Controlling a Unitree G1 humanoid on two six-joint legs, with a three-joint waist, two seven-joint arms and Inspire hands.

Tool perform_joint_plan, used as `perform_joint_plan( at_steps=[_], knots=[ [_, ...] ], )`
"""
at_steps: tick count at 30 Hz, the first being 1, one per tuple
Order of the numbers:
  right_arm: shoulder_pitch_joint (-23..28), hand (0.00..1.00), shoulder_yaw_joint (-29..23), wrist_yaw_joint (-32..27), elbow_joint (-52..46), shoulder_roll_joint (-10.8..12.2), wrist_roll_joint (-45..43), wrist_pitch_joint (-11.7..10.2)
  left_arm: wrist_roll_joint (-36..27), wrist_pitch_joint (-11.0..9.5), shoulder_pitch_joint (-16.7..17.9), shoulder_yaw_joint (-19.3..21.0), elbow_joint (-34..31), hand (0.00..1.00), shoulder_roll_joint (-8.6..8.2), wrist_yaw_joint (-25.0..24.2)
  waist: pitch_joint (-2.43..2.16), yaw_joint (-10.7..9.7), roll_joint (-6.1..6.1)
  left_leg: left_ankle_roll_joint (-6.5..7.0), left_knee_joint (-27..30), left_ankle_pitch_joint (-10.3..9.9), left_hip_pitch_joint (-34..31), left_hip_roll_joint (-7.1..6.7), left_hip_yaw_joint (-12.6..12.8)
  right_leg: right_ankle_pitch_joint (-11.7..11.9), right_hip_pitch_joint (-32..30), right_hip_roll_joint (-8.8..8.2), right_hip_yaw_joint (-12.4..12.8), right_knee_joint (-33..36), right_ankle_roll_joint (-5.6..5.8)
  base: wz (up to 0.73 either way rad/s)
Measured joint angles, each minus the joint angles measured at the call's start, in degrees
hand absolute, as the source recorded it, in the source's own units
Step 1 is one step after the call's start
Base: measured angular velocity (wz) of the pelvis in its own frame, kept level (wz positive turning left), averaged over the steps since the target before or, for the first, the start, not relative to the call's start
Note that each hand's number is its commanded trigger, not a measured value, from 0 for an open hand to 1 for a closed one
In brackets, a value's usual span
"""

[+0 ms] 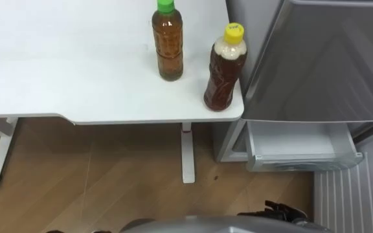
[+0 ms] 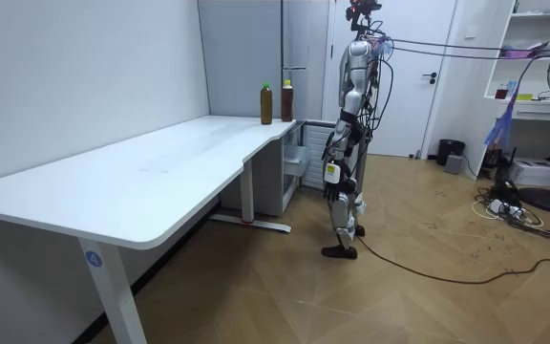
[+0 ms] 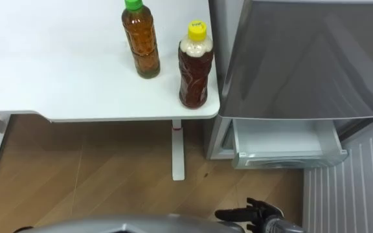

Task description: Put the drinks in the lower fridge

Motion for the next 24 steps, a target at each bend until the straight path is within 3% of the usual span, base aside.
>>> perform_joint_plan(
  at_steps=[24],
  knots=[
    [0.15, 0.0, -0.32, -0.06, -0.03, 0.0, 0.0, 0.05, -1.89, 0.0, 0.14, 1.34, -0.03, 0.0, 0.04, 0.82, -0.04, 0.11, 0.18, 0.0, -0.12, -0.02, 0.05, 0.01, 0.18, -0.12, -0.2, -0.01, 0.22, -0.23, -0.03, 0.0]
  ],
)
